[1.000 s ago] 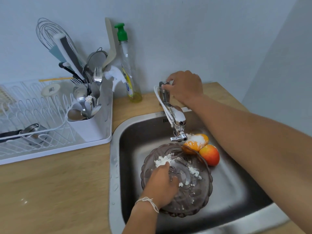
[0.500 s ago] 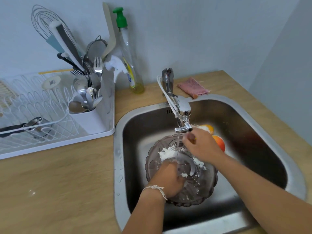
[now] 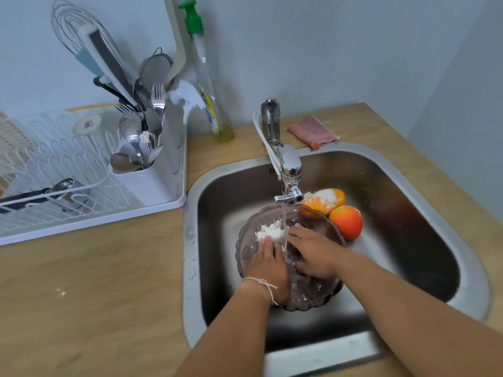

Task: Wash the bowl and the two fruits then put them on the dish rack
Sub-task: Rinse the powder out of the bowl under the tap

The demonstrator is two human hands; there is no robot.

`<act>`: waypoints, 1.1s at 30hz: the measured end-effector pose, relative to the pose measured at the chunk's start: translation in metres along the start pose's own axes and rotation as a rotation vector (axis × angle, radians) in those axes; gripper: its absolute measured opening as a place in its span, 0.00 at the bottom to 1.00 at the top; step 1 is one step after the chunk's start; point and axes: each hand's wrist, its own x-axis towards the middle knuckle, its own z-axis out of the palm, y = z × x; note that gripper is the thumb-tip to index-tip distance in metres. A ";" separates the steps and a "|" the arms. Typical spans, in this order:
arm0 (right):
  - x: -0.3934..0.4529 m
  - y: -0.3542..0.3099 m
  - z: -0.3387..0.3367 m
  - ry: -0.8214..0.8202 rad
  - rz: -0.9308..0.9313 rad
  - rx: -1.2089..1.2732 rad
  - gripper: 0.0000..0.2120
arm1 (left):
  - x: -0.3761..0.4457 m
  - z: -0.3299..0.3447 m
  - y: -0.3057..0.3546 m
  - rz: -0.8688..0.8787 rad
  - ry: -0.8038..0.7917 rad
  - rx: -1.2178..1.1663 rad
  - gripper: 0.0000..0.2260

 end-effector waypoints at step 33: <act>-0.025 -0.023 -0.010 -0.433 0.109 -0.093 0.54 | 0.003 -0.003 0.003 -0.007 -0.010 0.113 0.35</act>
